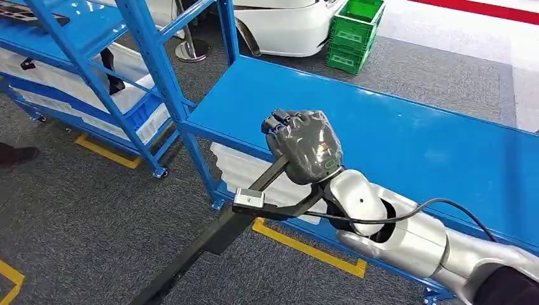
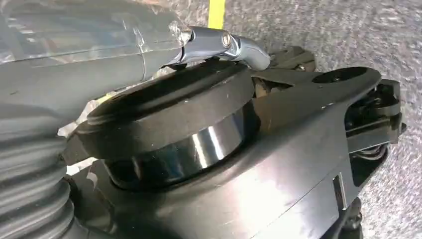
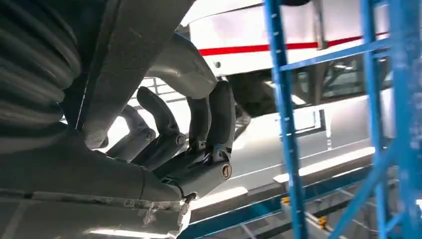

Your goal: Take the parts from the cabinet and place them on the table.

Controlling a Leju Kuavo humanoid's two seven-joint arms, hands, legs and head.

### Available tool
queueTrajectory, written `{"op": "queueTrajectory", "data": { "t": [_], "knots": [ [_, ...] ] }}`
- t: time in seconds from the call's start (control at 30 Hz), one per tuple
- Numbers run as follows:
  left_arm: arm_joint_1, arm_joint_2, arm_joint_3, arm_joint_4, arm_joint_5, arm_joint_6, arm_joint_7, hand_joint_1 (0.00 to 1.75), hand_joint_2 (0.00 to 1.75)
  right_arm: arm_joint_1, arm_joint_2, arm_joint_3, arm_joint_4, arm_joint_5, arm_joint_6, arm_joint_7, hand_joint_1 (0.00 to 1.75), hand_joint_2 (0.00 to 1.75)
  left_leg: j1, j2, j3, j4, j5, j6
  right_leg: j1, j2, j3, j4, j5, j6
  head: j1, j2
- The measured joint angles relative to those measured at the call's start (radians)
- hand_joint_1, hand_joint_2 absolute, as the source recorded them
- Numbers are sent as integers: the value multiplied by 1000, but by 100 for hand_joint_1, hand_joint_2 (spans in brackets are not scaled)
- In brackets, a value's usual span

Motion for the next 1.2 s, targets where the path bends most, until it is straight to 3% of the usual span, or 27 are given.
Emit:
{"op": "queueTrajectory", "data": {
  "t": [0.07,0.1,0.13,0.17,0.23,0.27,0.33,0.4,0.43,0.47,0.5,0.57,0.6,0.63,0.73,0.77,0.8,0.83,0.87,0.93,0.97,1.0,1.07,1.1,1.13,1.17,1.2],
  "knots": [
    [5,2,0,1,0,0,5,0,175,-1,0,0,0,0,0,0,175,175,6,25,91,-167,80,-2,0,-21,2,2,-4,5,-7,0],
    [13,2,0,1,2,1,6,0,175,-2,0,0,0,0,0,0,175,175,3,74,112,-227,81,2,7,-27,0,4,-7,10,-11,0],
    [14,3,0,1,3,1,6,0,175,-2,0,-1,0,0,-1,0,175,175,-5,83,116,-245,83,10,12,-36,-4,12,-9,14,-20,0],
    [13,3,0,1,2,2,6,0,175,-2,0,-1,0,0,-1,0,175,175,-4,74,109,-245,81,28,14,-46,-7,11,-7,17,-12,0],
    [13,3,0,1,0,1,5,0,175,-3,0,0,-1,-1,-2,0,175,175,-8,50,103,-246,84,38,16,-70,-6,10,-8,21,-3,0],
    [13,3,0,1,0,1,5,0,175,-3,1,-1,-2,-2,-2,0,175,175,-3,40,106,-254,90,48,13,-68,-6,13,-16,30,-5,0],
    [11,2,0,1,-1,1,5,0,175,-5,1,-1,-2,-2,-3,0,175,175,2,25,104,-258,96,59,5,33,-33,85,-75,37,5,0],
    [7,2,0,1,-1,1,5,0,175,-3,1,0,-2,-3,-3,0,175,175,2,5,102,-258,98,63,5,59,-106,245,-148,38,18,0],
    [7,1,0,1,-1,1,5,0,175,-1,1,0,-2,-4,-3,-1,175,175,0,-7,101,-257,99,64,6,62,-135,306,-162,38,21,0],
    [8,1,0,1,-1,0,5,0,175,2,1,0,-2,-7,-3,-2,175,175,0,-19,102,-256,99,64,7,62,-145,323,-152,36,23,0],
    [7,0,0,1,-1,0,5,0,175,2,1,1,-2,-8,-3,-5,175,175,-1,-33,102,-254,99,64,7,64,-130,286,-116,32,26,0],
    [6,-2,0,1,-1,0,3,0,175,1,1,0,-2,-10,-4,-8,175,175,0,-60,103,-250,99,64,7,81,-55,121,-21,22,33,0],
    [5,-4,0,1,-2,0,3,0,175,-1,1,0,-2,-10,-4,-9,175,175,1,-70,102,-248,99,64,6,116,-26,47,3,17,37,0],
    [3,-6,0,1,-2,1,3,0,175,-1,1,0,-2,-11,-4,-9,175,175,-5,-77,94,-244,100,60,4,147,-21,32,-4,16,35,0],
    [2,-6,0,1,-4,1,2,0,175,-3,1,0,-2,-13,-6,-13,175,175,6,-110,82,-247,111,42,9,117,-19,22,-4,16,33,0],
    [2,-5,0,1,-4,1,1,0,175,-3,2,0,-2,-15,-7,-14,175,175,-3,-125,80,-246,113,37,-2,101,-15,11,2,7,33,0],
    [2,-7,0,1,-4,1,0,0,175,-4,2,0,-2,-16,-7,-14,175,175,-5,-87,80,-229,97,33,-3,86,-11,6,6,3,35,0],
    [2,-6,0,1,-4,1,0,0,175,-5,2,-1,-2,-16,-10,-13,175,175,-9,-44,63,-191,66,26,-3,76,-11,5,7,-2,21,0],
    [1,-6,0,1,-4,2,0,0,175,-6,2,-1,-2,-16,-11,-15,175,175,-6,-21,34,-122,24,19,-2,63,-11,5,6,-3,10,0],
    [-1,-5,0,1,-4,2,0,0,175,-4,2,-1,-2,-16,-11,-15,175,175,-4,-9,-24,22,-37,10,0,34,-11,5,5,-5,6,0],
    [0,-4,0,1,-4,2,-2,0,175,-4,2,0,-2,-16,-11,-15,175,175,-4,-7,-29,43,-36,8,0,20,-11,5,5,-5,2,0],
    [0,-4,0,1,-4,2,-2,0,175,-4,2,1,-2,-16,-11,-16,175,175,-3,-5,-14,24,-17,7,0,8,-11,5,4,-4,-3,0],
    [0,-2,0,2,-4,2,3,0,175,-4,2,1,-2,-16,-12,-17,175,175,3,12,62,-119,59,4,0,-14,-9,6,1,-2,-11,0],
    [8,0,0,2,-4,2,6,0,175,-5,2,0,-2,-16,-12,-17,175,175,4,49,106,-209,93,4,2,-22,-7,8,-3,4,-13,0],
    [13,0,0,2,0,1,6,0,175,-5,2,0,-2,-16,-13,-17,175,175,-8,83,112,-233,82,7,9,-28,-10,12,-5,8,-19,0],
    [11,1,0,2,0,1,6,0,175,-5,2,0,-2,-16,-14,-17,175,175,-6,75,111,-250,81,25,13,-36,-15,16,-6,12,-23,0],
    [12,1,0,2,0,0,6,0,175,-5,2,0,-2,-16,-14,-17,175,175,-7,66,104,-246,84,33,13,-46,-16,15,-4,16,-13,0]
  ]
}}
